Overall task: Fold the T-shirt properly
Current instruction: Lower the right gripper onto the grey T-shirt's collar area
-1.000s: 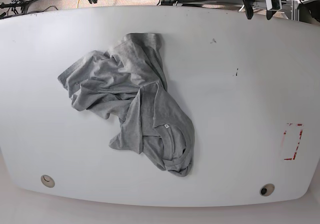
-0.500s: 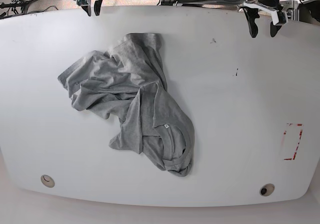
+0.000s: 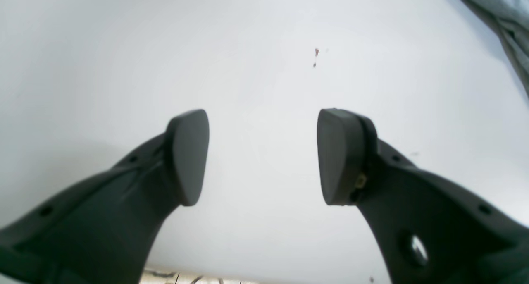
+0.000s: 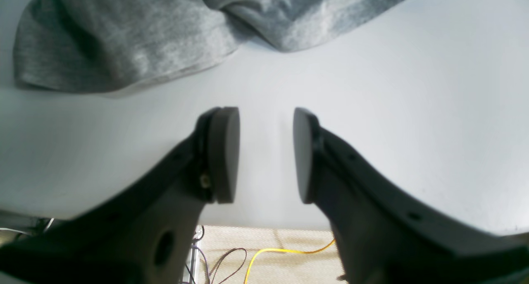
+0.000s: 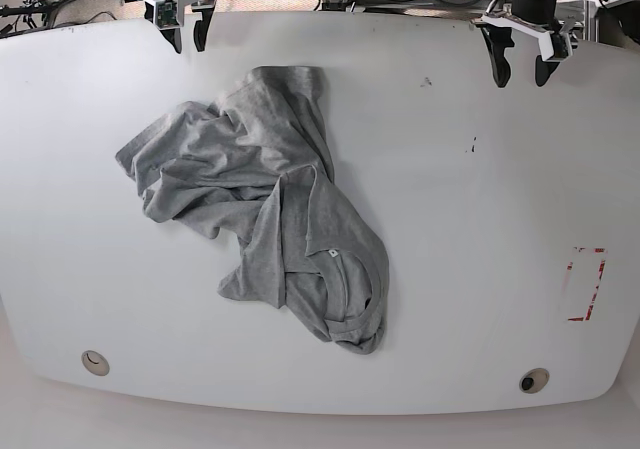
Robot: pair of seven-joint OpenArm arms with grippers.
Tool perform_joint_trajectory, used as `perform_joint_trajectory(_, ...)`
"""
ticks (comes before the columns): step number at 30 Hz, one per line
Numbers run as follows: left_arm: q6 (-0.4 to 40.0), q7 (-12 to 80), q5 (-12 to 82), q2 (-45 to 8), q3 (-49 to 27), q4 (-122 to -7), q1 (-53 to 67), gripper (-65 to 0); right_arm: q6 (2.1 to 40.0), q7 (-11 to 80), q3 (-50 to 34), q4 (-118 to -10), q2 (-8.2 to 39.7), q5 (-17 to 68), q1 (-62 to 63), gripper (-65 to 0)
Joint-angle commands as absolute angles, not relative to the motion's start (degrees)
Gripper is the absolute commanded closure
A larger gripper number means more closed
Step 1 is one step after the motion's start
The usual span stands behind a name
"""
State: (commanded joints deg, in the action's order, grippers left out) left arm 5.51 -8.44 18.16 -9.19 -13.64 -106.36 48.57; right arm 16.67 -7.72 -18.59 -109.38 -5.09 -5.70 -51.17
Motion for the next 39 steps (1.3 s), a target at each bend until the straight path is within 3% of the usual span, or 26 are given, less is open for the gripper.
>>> perform_joint_trajectory(12, 5.8, -8.6, 18.0, -9.0, -13.9, -106.2, 47.6, -38.6, 17.1, -8.4, -19.6, -109.5, -5.3, -5.8, -45.5, -28.6)
perform_joint_trajectory(26, 5.9, -9.0, 18.2, -9.1, -13.7, -105.4, 47.0, -38.7, 17.7, -5.3, -18.2, -109.4, -1.6, -5.8, -40.6, -27.4)
perform_joint_trajectory(39, 5.8, -8.8, 18.0, -9.3, -13.7, -105.3, 46.5, -38.7, 19.5, -3.5, -17.8, -110.6, -1.7, -6.0, -40.5, -27.7)
